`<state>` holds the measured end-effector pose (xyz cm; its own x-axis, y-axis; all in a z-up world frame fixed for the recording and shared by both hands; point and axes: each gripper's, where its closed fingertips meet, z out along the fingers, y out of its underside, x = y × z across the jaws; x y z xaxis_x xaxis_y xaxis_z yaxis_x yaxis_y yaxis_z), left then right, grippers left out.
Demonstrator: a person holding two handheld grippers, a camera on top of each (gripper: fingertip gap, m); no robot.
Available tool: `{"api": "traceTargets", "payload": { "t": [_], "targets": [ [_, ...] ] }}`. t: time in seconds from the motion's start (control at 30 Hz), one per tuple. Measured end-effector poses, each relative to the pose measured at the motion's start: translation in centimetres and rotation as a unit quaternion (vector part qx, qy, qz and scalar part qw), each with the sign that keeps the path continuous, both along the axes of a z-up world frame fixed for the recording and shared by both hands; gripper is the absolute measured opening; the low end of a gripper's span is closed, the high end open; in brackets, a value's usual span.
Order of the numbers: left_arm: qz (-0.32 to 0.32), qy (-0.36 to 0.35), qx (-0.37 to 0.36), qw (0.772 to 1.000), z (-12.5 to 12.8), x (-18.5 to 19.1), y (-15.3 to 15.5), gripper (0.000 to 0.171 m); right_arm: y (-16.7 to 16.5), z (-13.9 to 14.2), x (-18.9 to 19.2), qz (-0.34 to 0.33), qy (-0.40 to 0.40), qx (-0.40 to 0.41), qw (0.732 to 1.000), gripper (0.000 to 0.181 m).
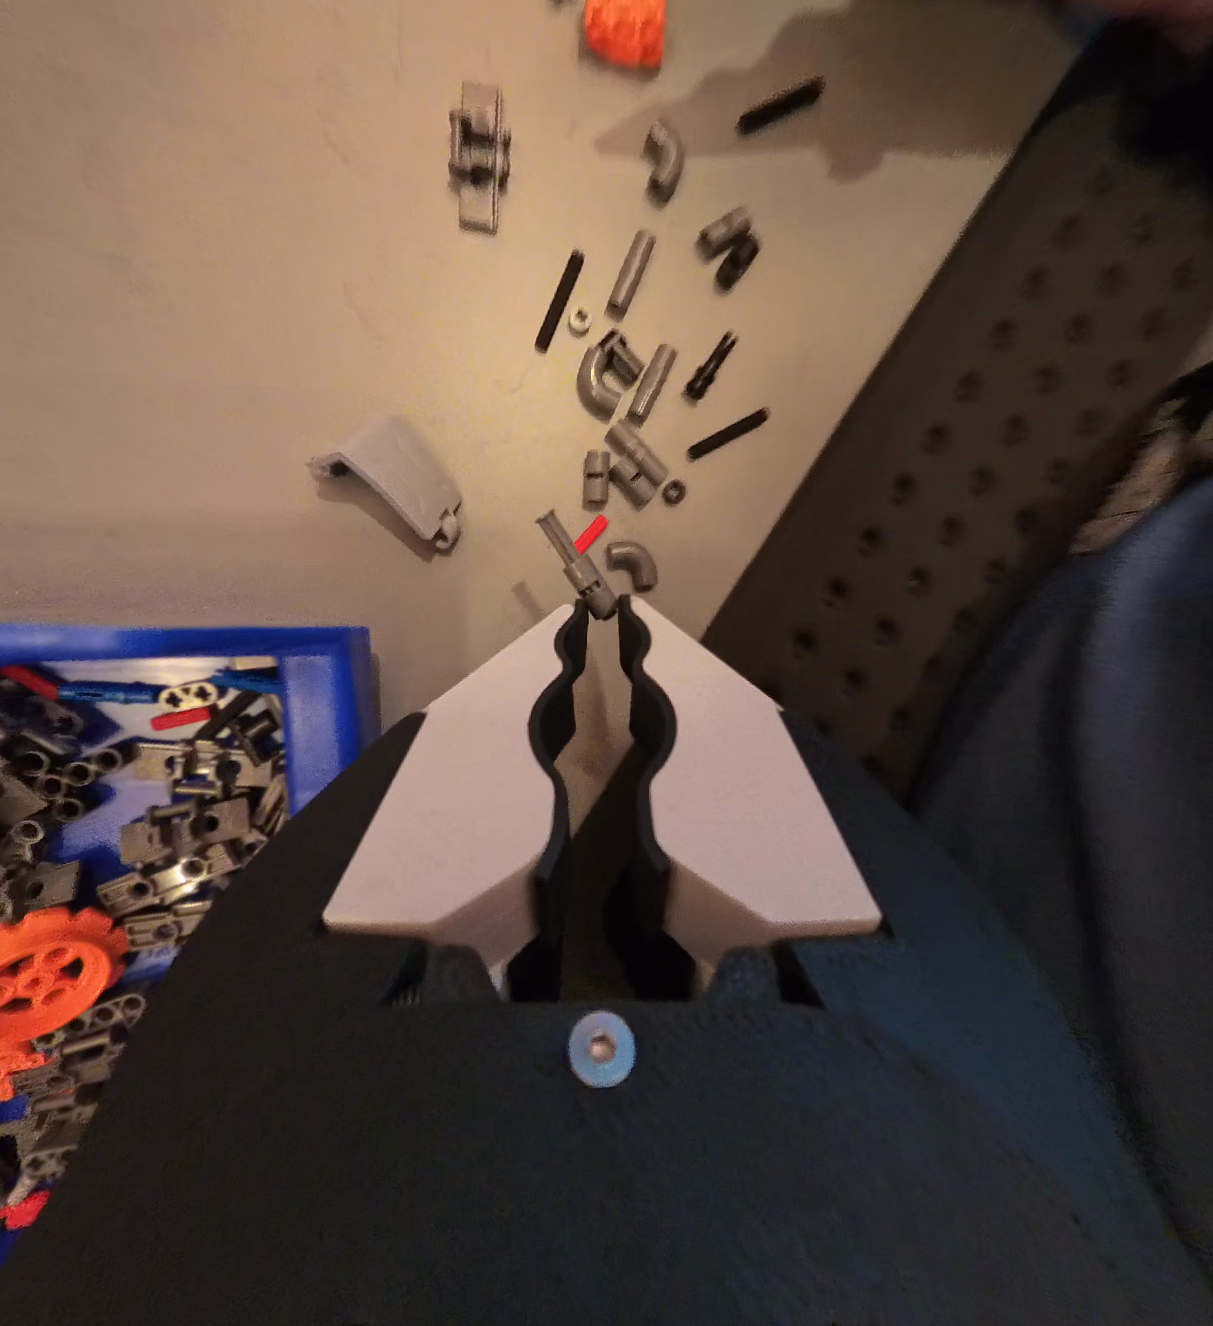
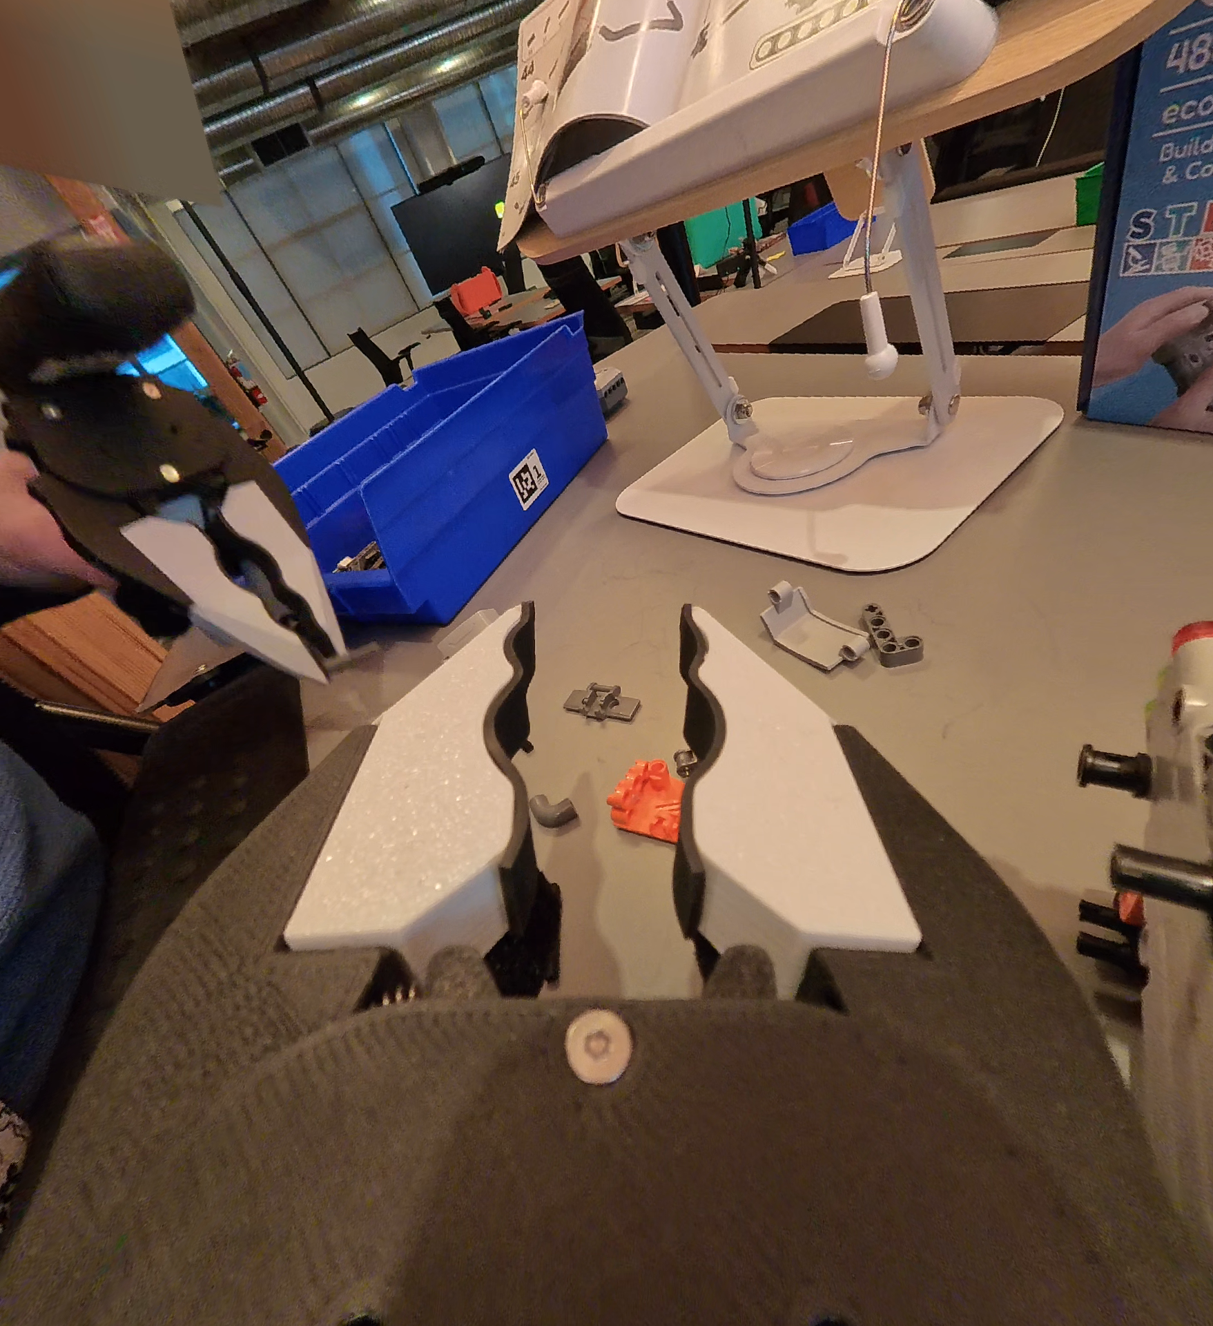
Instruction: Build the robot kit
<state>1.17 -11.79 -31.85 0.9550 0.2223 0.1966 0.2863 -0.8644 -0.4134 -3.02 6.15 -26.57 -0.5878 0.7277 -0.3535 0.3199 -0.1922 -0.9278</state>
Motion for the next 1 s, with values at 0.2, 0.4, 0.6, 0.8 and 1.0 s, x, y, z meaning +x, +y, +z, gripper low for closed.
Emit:
{"api": "traceTargets", "payload": {
  "t": [0.2, 0.4, 0.6, 0.8, 1.0],
  "targets": [
    [0.004, 0.055, -0.053, 0.997, -3.4, 0.5, 0.2, 0.007, -0.1, -0.1, 0.0, 0.000, -0.004, 0.003, 1.000, 0.038],
    [0.006, 0.067, -0.046, 0.997, -3.7, 0.2, 0.8, 0.013, -0.2, -0.3, -0.1, 0.003, -0.009, 0.007, 1.000, 0.038],
    [-0.021, 0.094, 0.006, 0.995, 0.3, -0.1, 0.3, 0.013, -0.3, -0.5, -0.1, 0.004, -0.012, 0.010, 1.000, 0.038],
    [0.021, 0.079, 0.040, 0.996, 4.5, -5.1, -5.3, 0.008, -0.5, -0.7, -0.2, 0.008, -0.019, 0.018, 1.000, 0.038],
    [0.017, 0.018, -0.085, 0.996, 0.4, -7.9, -10.4, 0.006, -0.6, -0.9, -0.2, 0.010, -0.023, 0.022, 0.999, 0.038]
  ]
}}
